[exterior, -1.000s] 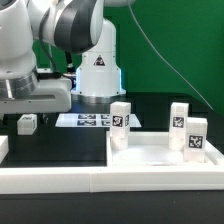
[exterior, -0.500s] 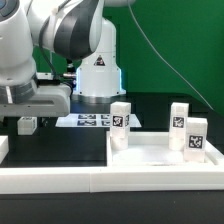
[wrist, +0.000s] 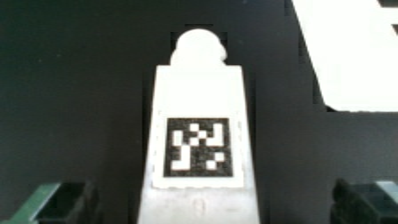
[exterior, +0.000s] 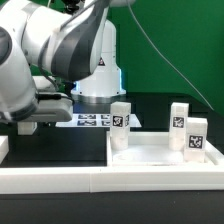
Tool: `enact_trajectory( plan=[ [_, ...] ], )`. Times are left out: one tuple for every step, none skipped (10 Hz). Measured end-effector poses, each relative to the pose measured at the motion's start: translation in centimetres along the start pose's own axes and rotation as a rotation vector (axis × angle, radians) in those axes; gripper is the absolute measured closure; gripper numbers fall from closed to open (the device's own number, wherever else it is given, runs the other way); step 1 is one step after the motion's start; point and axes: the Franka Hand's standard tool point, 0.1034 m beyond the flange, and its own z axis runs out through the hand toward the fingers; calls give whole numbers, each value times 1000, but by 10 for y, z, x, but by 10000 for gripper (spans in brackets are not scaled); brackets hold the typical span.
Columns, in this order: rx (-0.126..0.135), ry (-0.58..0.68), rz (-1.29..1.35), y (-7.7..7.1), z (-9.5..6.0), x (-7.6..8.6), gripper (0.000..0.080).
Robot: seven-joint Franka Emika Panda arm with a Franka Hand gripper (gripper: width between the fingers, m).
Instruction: Assemble square table
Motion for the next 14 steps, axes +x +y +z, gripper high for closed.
enact_trajectory(
  plan=[
    [2,1,2,1,1,-1,150],
    [5,0,5,3,3,-1,150],
    [5,0,8,3,4,-1,150],
    [4,0,13,4,5,-1,261],
    [4,0,16,3,6,-1,409],
    [4,-1,17,3,6,-1,409],
    [4,0,17,4,6,-1,511],
    [4,0,17,4,6,-1,511],
    [3,2,17,4,5,0,511],
    [0,10,15,3,1,1,511],
    [0,12,11,1,-7,1,511],
    [-4,23,3,-5,-21,1,511],
    [-8,31,12,-13,-35,1,511],
    [-15,40,22,-23,-47,1,511]
  ],
)
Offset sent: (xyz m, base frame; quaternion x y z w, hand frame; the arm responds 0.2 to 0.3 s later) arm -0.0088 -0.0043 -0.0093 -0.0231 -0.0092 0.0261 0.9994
